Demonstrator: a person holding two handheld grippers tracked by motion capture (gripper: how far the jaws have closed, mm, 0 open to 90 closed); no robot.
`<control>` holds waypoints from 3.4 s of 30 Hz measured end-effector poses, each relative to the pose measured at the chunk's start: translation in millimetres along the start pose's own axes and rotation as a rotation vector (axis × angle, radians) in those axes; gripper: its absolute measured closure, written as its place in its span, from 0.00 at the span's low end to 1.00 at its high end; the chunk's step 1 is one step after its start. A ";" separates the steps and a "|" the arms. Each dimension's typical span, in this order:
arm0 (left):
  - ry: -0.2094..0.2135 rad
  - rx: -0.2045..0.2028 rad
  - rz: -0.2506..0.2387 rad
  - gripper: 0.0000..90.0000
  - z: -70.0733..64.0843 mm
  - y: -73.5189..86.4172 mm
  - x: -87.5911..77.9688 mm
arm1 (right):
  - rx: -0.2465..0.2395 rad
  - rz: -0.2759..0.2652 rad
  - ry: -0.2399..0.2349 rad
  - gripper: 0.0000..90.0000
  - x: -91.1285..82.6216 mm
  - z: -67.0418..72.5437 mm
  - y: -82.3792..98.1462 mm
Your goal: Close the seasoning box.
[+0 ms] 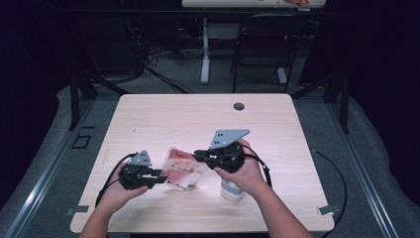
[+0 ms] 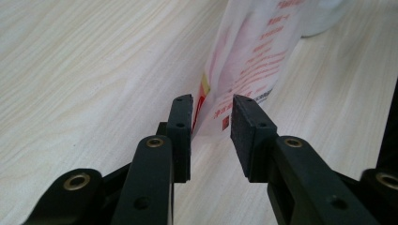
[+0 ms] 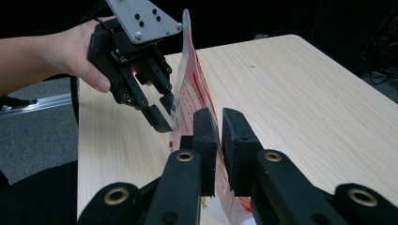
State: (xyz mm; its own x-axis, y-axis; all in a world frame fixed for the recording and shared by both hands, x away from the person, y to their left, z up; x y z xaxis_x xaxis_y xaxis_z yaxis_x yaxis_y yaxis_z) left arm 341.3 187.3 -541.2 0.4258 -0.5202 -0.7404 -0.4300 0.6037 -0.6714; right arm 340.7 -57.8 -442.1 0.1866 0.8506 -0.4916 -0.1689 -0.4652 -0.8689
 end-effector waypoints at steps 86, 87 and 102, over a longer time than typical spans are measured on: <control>-0.106 -0.097 -0.076 0.55 27.8 18.5 -38.4 | 0.136 -0.116 0.168 0.60 -63.8 -11.9 20.4; -0.106 -0.098 -0.077 0.55 27.9 18.4 -38.6 | 0.139 -0.114 0.173 0.60 -65.0 -12.5 20.8; -0.114 -0.107 -0.081 0.55 30.9 20.4 -41.0 | 0.184 -0.145 0.279 0.72 -91.1 -27.3 30.0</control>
State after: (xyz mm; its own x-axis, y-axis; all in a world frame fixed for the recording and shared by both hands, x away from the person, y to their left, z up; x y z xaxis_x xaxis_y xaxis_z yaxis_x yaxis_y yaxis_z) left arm 339.6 239.6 -523.5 0.5470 -0.4889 -0.6795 -0.4708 0.4916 -0.7326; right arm 345.1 -156.0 -424.9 0.4740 0.7929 -0.3828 -0.2877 -0.2714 -0.9185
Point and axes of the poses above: each handheld gripper's, and its own axes: x roughly forward along the jaws, y roughly out of its underside, z roughly to its left, the point moved 4 cm from there along x, roughly forward along the jaws, and after that the axes turned 10 degrees about -y, right-handed, at the moved point
